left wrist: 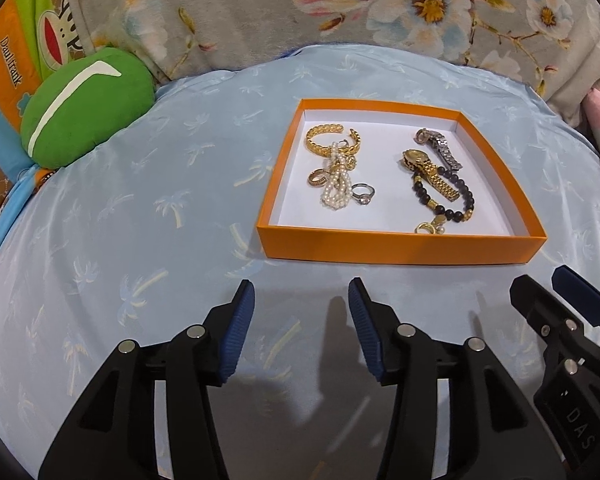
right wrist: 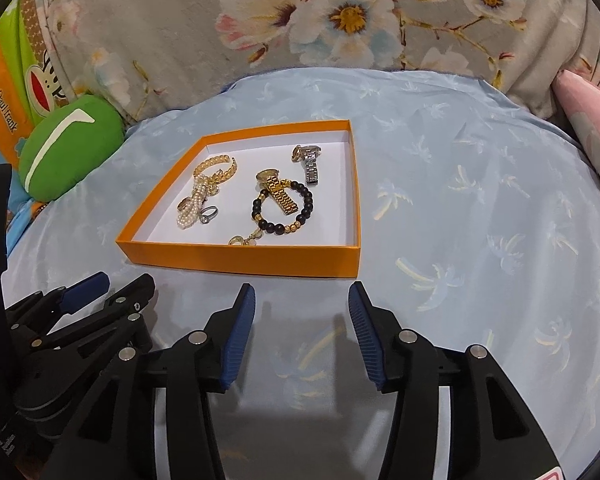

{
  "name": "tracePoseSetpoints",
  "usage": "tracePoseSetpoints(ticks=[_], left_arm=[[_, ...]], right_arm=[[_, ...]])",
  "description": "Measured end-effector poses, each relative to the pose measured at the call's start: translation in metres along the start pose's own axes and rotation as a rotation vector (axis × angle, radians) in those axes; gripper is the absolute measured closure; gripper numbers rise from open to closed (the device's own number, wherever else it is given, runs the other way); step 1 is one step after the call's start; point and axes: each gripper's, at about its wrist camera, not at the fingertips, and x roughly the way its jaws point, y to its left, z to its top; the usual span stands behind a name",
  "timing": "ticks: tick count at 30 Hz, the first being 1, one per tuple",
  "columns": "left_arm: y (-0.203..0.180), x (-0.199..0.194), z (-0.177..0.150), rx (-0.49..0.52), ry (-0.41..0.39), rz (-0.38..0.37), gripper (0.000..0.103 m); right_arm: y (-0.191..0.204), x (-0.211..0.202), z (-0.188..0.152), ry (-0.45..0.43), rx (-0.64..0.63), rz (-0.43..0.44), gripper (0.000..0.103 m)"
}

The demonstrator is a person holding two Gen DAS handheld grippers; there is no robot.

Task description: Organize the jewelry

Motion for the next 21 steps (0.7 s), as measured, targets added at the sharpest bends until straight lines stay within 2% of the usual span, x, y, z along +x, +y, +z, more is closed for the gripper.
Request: tracePoseSetpoints(ticks=[8,10,13,21], left_arm=[[-0.0002,0.0038,0.0009,-0.009,0.011,0.019,0.055],[-0.0003,0.005,0.0006,-0.009,0.017,0.026,0.048],[-0.0006,0.0043,0.0005,-0.008,0.013,0.034,0.043],[-0.0029,0.0013,-0.0002,0.005,-0.001,0.044,0.042]], right_arm=[[0.0,0.003,-0.0005,0.007,-0.002,-0.012,0.044],[-0.0009,0.0039,-0.0005,0.009,0.0,-0.019,0.043],[0.0,0.0049,-0.0006,0.012,-0.005,-0.035,0.04],[0.0037,0.0043,-0.0014,0.008,-0.024,-0.066,0.036]])
